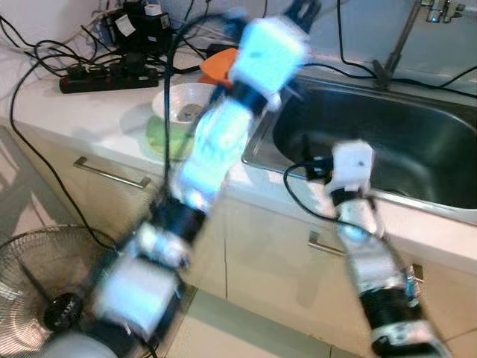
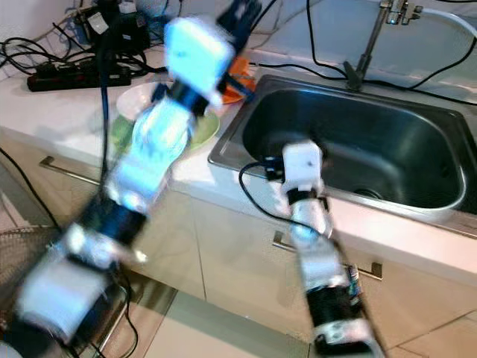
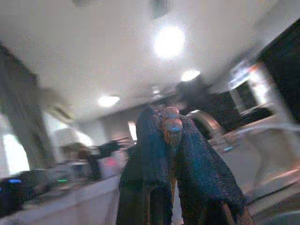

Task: Kitchen organization

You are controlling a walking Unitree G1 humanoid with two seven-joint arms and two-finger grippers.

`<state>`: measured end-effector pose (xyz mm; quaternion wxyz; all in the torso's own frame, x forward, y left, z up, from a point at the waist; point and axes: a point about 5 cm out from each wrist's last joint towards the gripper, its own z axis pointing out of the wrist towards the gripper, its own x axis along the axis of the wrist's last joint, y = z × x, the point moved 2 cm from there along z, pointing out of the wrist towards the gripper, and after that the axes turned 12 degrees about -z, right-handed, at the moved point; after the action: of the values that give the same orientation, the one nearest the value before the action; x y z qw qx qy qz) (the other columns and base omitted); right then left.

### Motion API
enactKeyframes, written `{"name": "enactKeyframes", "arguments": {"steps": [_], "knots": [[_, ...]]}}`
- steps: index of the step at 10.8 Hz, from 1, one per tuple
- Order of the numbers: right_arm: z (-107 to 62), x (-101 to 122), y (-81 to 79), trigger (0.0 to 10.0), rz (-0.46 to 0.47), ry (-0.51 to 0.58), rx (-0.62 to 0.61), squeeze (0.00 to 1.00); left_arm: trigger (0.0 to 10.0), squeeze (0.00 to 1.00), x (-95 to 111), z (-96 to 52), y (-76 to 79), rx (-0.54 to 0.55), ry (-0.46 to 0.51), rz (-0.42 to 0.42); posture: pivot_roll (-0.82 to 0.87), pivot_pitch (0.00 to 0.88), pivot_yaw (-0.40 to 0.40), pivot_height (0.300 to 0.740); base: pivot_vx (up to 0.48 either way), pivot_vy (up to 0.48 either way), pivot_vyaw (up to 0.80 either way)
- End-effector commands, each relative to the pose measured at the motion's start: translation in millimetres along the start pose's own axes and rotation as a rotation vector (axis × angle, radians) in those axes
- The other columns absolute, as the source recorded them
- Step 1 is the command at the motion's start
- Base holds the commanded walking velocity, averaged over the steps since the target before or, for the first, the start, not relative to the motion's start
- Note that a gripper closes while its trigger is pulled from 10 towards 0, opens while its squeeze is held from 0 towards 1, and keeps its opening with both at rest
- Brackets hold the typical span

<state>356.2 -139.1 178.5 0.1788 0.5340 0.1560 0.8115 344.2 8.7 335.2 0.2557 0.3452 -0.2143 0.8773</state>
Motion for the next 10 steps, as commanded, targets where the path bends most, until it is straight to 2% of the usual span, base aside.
{"name": "enactKeyframes", "arguments": {"steps": [1, 2, 3, 4, 5, 6, 7, 8, 9, 10], "knots": [[5.0, 14, 0.5, 10.0, -0.023, 0.06, -0.006, 0.0, 10.0, 0.0, 10, 2.7, -0.1, -0.023, 0.026, -0.043, 0.04, 0.029, 0.021, 0.74, 0.0, 0.0, 0.0], [7.8, 20, 1.2, 10.0, -0.091, 0.1, 0.006, 0.0, 10.0, 0.0, 6, -2.4, 5.2, -0.086, -0.008, -0.143, 0.04, 0.029, 0.02, 0.74, 0.0, 0.0, 0.0], [8.3, 23, 1.4, 10.0, -0.111, 0.126, -0.008, 0.38, 10.0, 0.0, 6, -7.9, 8.0, -0.12, -0.013, -0.23, 0.04, 0.031, 0.021, 0.74, 0.0, 0.0, 0.0], [11.5, 25, 1.0, 10.0, -0.143, 0.118, -0.007, 0.11, 10.0, 0.0, 3, -13.3, 6.1, -0.121, -0.045, -0.243, 0.04, 0.031, 0.02, 0.74, 0.0, 0.0, 0.0], [14.5, 26, 0.7, 10.0, -0.132, 0.106, 0.006, 0.0, 10.0, 0.0, 1, -14.9, 5.2, -0.115, -0.061, -0.235, 0.04, 0.031, 0.02, 0.74, 0.0, 0.0, 0.0], [16.1, 27, 3.1, 2.4, -0.114, 0.104, -0.008, 0.0, 10.0, 0.0, 1, -15.4, 4.5, -0.109, -0.062, -0.239, 0.04, 0.031, 0.019, 0.74, 0.0, 0.0, 0.0], [18.3, 26, 6.7, 0.0, -0.107, 0.088, -0.03, 0.0, 10.0, 0.0, 3, -16.0, 3.6, -0.104, -0.059, -0.255, 0.04, 0.031, 0.019, 0.74, 0.0, 0.0, 0.0], [19.7, 25, 8.8, 0.0, -0.111, 0.081, -0.042, 0.0, 10.0, 0.0, 3, -17.2, 2.0, -0.099, -0.061, -0.282, 0.04, 0.03, 0.02, 0.74, 0.0, 0.0, 0.0], [22.0, 26, 11.5, 0.0, -0.107, 0.068, -0.063, 0.0, 10.0, 0.0, 2, -22.4, -4.1, -0.081, -0.057, -0.437, 0.04, 0.029, 0.025, 0.74, 0.0, 0.0, 0.0], [22.8, 27, 12.3, 0.0, -0.098, 0.07, -0.066, 0.0, 10.0, 0.0, -1, -26.4, -4.9, -0.101, -0.076, -0.477, 0.04, 0.029, 0.026, 0.74, 0.0, 0.0, 0.0]]}}
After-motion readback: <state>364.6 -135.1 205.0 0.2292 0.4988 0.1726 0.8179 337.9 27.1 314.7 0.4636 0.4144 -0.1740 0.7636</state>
